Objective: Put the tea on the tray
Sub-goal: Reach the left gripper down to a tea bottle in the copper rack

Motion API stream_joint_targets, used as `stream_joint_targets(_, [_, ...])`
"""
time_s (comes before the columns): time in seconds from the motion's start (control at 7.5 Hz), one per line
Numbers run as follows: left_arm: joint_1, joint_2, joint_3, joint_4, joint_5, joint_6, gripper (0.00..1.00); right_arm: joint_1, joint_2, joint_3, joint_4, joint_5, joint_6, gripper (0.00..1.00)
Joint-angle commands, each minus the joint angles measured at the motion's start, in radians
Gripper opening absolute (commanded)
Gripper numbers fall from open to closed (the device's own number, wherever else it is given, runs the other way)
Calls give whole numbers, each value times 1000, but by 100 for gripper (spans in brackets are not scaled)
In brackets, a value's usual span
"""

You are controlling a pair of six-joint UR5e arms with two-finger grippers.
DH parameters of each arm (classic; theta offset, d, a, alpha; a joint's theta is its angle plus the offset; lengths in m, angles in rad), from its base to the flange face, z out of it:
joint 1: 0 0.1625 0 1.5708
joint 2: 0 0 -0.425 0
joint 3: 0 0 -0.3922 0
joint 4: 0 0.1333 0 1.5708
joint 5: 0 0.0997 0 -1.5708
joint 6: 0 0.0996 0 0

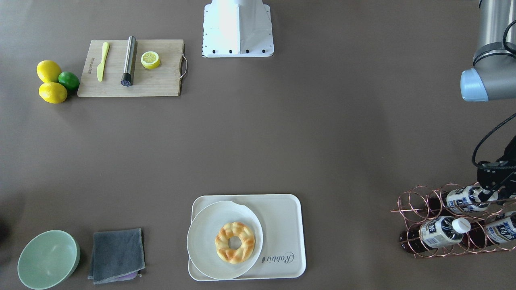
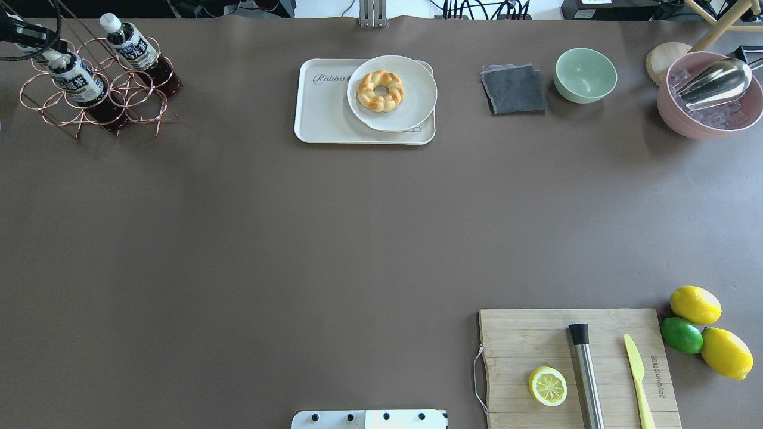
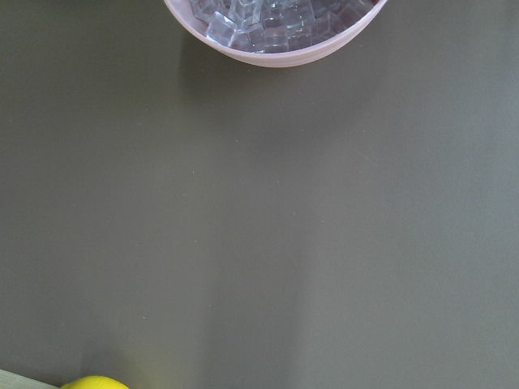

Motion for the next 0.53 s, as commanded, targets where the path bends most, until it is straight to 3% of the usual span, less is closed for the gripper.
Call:
stream_joint_targets(0.0, [-3,0,-4,7,-7,-4,0,0,1,-1,0,0,2,100])
stream_joint_targets(0.4, [-133,-87,-9,149,-182,15,0,0,1,10,0,0,3,100])
